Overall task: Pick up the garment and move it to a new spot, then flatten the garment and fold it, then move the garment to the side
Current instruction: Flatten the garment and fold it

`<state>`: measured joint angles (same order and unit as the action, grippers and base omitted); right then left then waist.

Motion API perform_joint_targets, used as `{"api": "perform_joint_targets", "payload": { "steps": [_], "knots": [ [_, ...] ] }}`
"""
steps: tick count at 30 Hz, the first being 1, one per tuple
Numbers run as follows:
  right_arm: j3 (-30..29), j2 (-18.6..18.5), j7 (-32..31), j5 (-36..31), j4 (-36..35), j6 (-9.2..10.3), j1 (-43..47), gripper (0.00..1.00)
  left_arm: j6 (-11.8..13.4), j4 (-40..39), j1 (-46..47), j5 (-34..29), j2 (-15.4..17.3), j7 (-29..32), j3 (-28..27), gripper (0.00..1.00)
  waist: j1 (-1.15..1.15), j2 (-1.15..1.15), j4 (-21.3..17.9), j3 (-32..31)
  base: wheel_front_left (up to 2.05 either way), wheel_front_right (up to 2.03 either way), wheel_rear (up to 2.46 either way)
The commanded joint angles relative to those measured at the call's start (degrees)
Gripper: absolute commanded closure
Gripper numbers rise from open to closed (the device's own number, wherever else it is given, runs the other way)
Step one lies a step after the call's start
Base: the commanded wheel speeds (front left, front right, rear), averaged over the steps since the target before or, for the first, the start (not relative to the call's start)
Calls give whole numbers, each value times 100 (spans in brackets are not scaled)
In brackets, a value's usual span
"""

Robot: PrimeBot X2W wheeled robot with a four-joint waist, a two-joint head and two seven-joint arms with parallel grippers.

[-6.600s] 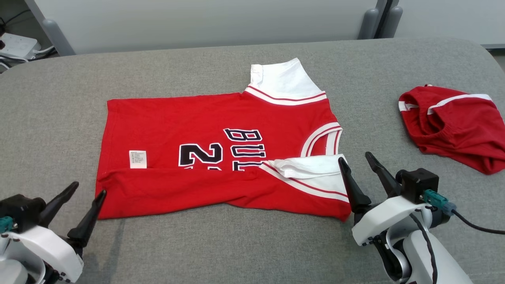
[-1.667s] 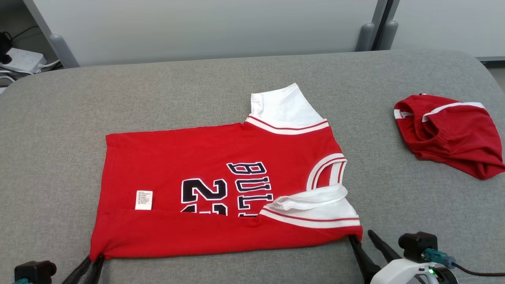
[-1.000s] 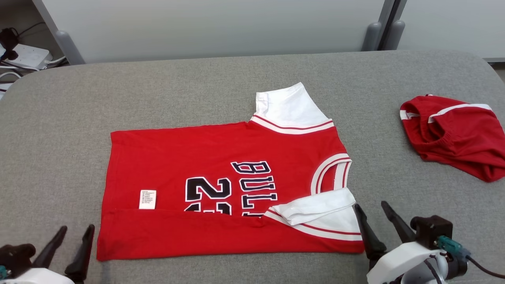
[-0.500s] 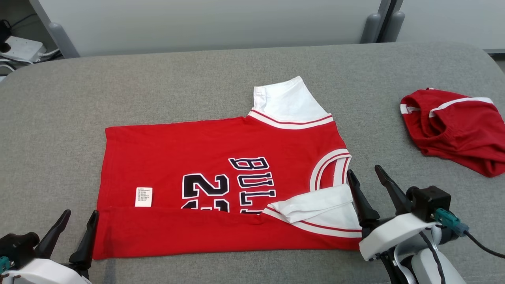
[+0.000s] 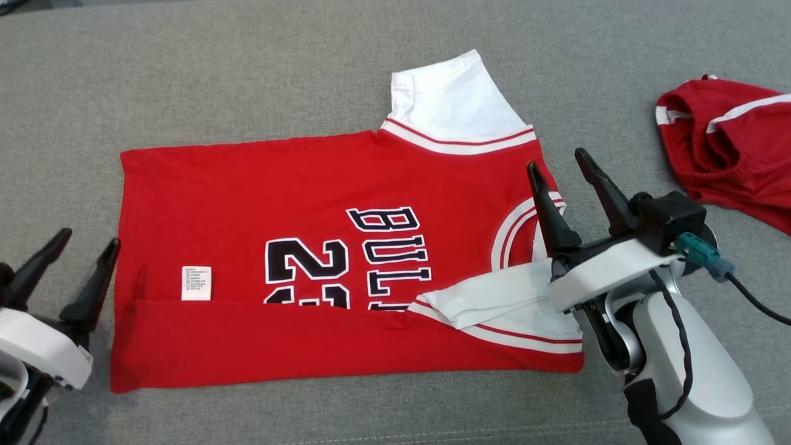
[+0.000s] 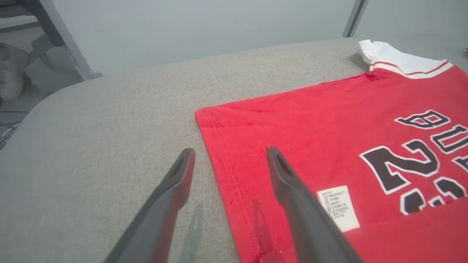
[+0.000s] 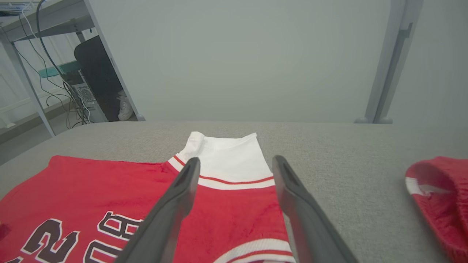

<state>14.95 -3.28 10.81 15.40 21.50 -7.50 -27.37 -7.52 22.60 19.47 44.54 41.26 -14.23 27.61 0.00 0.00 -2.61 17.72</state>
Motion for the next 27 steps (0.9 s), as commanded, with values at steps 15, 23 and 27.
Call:
{"api": "perform_joint_targets", "payload": {
  "steps": [15,23,27],
  "knots": [
    [511,40,393,168,-332,1,-175,0,3,7,1678,862,1274,-77,819,0,0,0,-534,1028,0,0,0],
    [716,40,417,221,-784,1,-18,0,3,121,1966,1160,1598,-77,968,0,0,0,-855,1371,0,0,0],
    [731,40,418,211,-994,1,86,0,3,259,2009,1253,1657,-77,793,0,0,0,-915,1430,0,0,0]
  ]
}}
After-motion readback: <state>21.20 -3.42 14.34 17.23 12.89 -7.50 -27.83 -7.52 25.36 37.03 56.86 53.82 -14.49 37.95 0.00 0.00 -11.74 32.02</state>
